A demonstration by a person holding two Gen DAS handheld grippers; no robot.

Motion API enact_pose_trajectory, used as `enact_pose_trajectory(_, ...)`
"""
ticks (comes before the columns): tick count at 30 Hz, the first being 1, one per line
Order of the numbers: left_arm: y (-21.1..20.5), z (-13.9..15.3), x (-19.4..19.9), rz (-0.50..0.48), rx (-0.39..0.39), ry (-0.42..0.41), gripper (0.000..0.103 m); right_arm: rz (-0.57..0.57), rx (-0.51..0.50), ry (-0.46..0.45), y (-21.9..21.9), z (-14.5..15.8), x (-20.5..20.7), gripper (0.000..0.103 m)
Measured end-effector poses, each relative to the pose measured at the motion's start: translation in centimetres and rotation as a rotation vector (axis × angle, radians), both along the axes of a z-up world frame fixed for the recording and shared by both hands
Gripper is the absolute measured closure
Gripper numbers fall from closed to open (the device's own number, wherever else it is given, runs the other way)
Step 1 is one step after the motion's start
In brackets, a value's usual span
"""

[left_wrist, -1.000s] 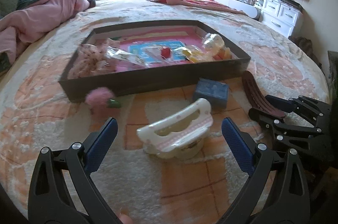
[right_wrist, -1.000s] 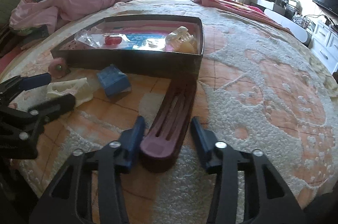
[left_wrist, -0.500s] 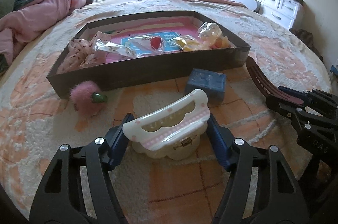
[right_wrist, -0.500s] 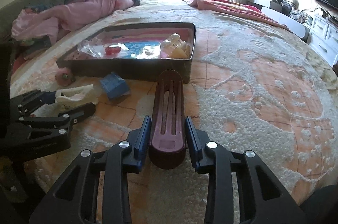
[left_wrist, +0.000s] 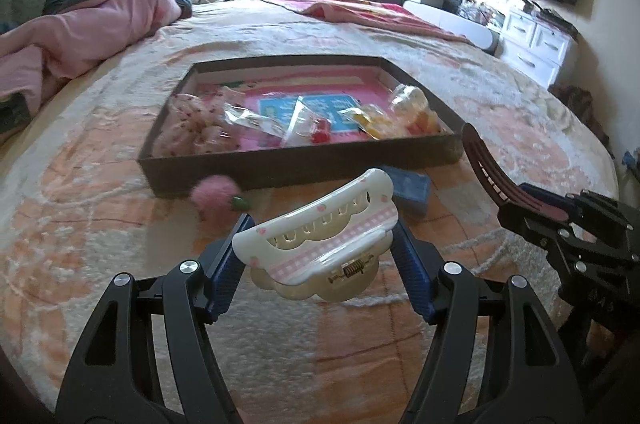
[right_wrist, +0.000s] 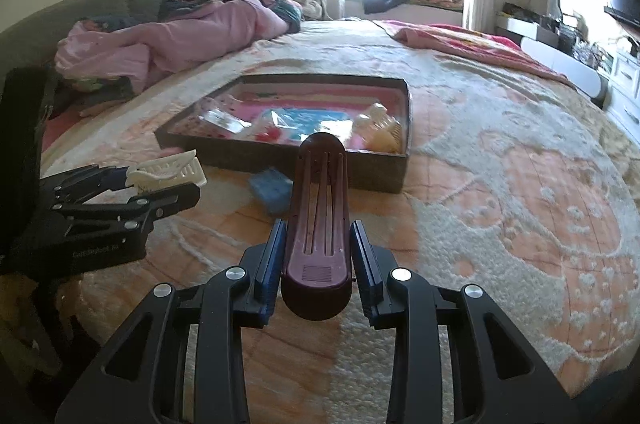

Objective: Organize jewelry
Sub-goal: 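Carry the white claw clip and maroon clip into the tray and release both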

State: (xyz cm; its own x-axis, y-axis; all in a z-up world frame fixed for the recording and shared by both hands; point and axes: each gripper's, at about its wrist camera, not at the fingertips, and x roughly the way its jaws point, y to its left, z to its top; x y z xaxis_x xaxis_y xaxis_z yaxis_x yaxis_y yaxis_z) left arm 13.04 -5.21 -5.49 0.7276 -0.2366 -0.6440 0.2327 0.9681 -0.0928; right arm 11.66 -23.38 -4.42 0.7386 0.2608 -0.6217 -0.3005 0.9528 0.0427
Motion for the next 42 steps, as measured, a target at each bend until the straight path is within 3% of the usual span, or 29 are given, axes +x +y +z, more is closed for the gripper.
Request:
enact_pose_trajectory(22,4.7,2.0,1.4,0.13,-0.052,-0.045,0.044,0.102,-0.02,-0.06,4.6,2.2,2.9,0.072)
enact_pose_trajectory(42,6.4,2.1,5.6,0.185,-0.017,-0.051,0.044,0.062,-0.033,-0.079,3.6,2.8,8.7,0.072)
